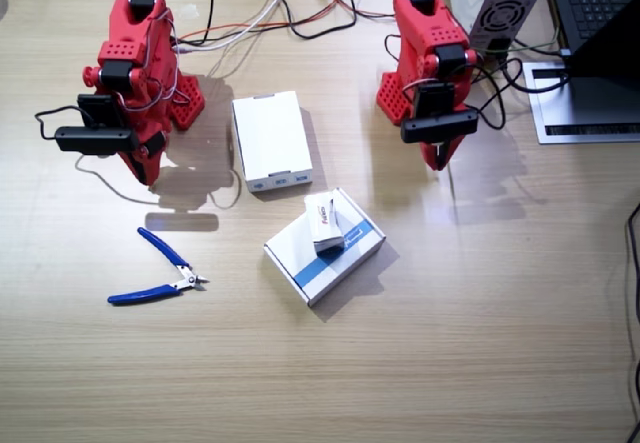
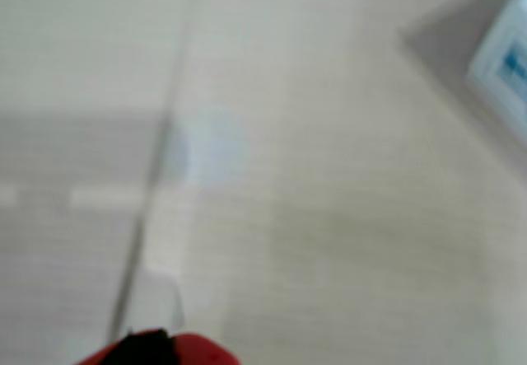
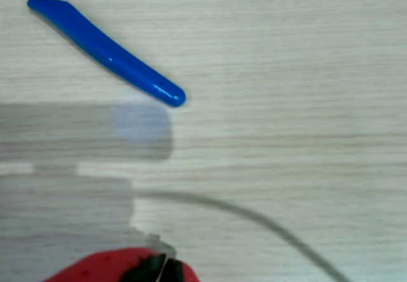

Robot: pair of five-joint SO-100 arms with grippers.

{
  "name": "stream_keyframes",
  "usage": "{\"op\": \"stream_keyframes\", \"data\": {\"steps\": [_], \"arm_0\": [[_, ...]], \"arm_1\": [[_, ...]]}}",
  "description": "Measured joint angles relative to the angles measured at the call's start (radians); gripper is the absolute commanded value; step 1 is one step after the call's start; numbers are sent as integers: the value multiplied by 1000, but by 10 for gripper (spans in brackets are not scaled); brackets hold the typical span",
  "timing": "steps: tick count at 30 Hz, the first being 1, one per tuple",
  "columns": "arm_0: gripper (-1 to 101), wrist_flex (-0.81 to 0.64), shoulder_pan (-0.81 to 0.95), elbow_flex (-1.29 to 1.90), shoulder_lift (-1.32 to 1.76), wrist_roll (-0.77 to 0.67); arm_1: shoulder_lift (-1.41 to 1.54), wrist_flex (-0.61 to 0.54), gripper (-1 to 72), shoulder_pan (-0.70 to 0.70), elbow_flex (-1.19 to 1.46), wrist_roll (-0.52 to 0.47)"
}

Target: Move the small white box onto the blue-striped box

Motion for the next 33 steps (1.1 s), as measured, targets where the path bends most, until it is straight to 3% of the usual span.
{"op": "stream_keyframes", "data": {"steps": [3,12,33], "arm_0": [[-1,2,-17,20,-17,80],[1,6,46,21,-12,-8],[0,6,57,21,-12,-46]], "arm_1": [[0,0,1,0,0,0],[0,0,1,0,0,0],[0,0,1,0,0,0]]}}
